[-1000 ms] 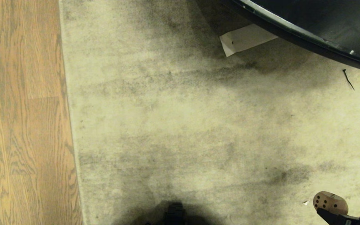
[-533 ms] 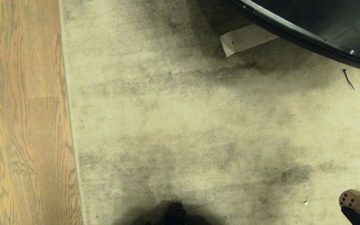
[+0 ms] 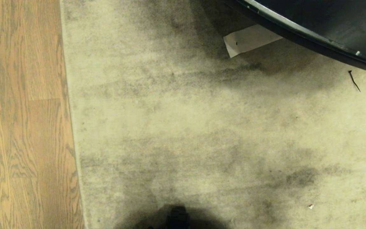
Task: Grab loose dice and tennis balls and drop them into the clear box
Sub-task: Put the toys in the box
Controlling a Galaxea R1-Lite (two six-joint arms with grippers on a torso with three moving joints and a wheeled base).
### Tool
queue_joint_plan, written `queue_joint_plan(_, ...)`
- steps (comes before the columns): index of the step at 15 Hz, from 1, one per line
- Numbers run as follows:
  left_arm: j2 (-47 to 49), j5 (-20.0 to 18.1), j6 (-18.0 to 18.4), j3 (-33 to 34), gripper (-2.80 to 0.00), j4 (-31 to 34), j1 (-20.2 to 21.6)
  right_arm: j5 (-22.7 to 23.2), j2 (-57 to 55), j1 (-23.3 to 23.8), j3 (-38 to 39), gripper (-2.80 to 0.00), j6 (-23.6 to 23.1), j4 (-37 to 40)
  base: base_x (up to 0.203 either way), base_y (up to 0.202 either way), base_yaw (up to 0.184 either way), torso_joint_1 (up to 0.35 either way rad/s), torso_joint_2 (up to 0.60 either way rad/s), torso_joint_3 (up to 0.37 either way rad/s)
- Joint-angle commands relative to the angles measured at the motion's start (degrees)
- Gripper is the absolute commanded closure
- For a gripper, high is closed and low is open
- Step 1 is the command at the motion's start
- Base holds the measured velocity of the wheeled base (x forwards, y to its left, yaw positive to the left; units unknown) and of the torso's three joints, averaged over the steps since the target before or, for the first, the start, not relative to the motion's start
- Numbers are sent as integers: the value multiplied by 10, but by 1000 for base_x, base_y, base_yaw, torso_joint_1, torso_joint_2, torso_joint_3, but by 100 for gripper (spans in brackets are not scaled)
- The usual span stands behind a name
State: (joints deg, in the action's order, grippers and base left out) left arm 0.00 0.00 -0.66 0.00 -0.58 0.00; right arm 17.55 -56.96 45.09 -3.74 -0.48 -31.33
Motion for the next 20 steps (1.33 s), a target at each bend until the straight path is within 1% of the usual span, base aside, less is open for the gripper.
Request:
queue_joint_plan(1, 0, 0, 0, 2, 0, 0, 0, 2, 17, 21, -15, 0, 0, -2, 0, 0, 0, 0, 0, 0)
queue_joint_plan(3, 0, 0, 0, 2, 0, 0, 0, 2, 23, 20, -51, 0, 0, 3, 0, 0, 0, 0, 0, 0)
queue_joint_plan(5, 0, 0, 0, 2, 0, 0, 0, 2, 33, 21, -109, 0, 0, 27, 0, 0, 0, 0, 0, 0)
queue_joint_plan(10, 0, 0, 0, 2, 0, 0, 0, 5, 83, 22, -168, 0, 0, 123, 0, 0, 0, 0, 0, 0)
queue_joint_plan(12, 0, 0, 0, 2, 0, 0, 0, 6, 96, 23, -207, 0, 1, 156, 0, 0, 0, 0, 0, 0)
queue_joint_plan(15, 0, 0, 0, 2, 0, 0, 0, 9, 123, 24, -288, 0, 5, 238, 0, 0, 0, 0, 0, 0)
queue_joint_plan(17, 0, 0, 0, 2, 0, 0, 0, 10, 136, 24, -338, 0, 18, 291, 0, 0, 0, 0, 0, 0)
queue_joint_plan(18, 0, 0, 0, 2, 0, 0, 0, 11, 139, 24, -356, 0, 23, 311, 0, 0, 0, 0, 0, 0)
queue_joint_plan(20, 0, 0, 0, 2, 0, 0, 0, 11, 146, 24, -381, 0, 26, 324, 0, 0, 0, 0, 0, 0)
